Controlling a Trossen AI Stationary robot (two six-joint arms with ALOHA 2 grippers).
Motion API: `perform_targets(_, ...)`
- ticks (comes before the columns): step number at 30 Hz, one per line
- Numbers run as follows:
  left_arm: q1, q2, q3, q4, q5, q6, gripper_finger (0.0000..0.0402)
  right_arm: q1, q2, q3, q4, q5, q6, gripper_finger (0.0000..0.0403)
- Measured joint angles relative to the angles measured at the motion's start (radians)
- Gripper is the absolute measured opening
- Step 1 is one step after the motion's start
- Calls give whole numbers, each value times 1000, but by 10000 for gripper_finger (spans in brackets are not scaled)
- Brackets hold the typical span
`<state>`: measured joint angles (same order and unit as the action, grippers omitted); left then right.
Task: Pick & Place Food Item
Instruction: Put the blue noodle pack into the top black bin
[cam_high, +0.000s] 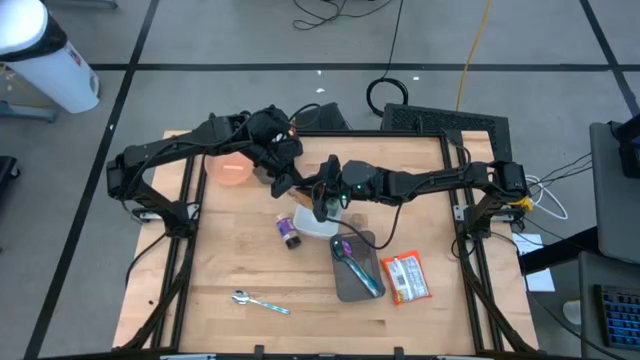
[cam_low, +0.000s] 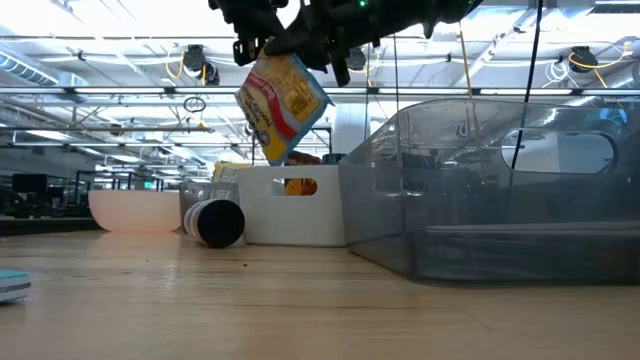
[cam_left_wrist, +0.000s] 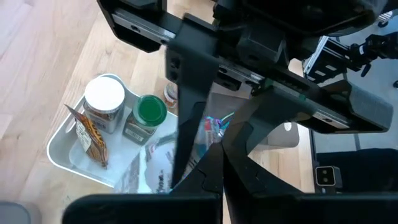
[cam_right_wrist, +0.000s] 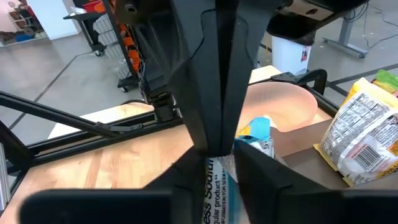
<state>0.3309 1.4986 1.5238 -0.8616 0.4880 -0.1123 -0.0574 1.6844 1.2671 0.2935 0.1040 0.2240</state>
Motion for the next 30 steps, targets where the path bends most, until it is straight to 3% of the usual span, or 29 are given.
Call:
perform_targets(7, 0, 0, 0, 0, -9, 5, 0, 0, 0, 0, 0, -1, -1, 5)
perform_targets(19, 9, 0, -1, 1, -18, 38, 29, 1, 0, -2, 12, -3, -8, 1)
perform_targets(30, 56, -1, -1, 3, 5, 112, 135, 0, -2, -2, 29, -141, 8, 0)
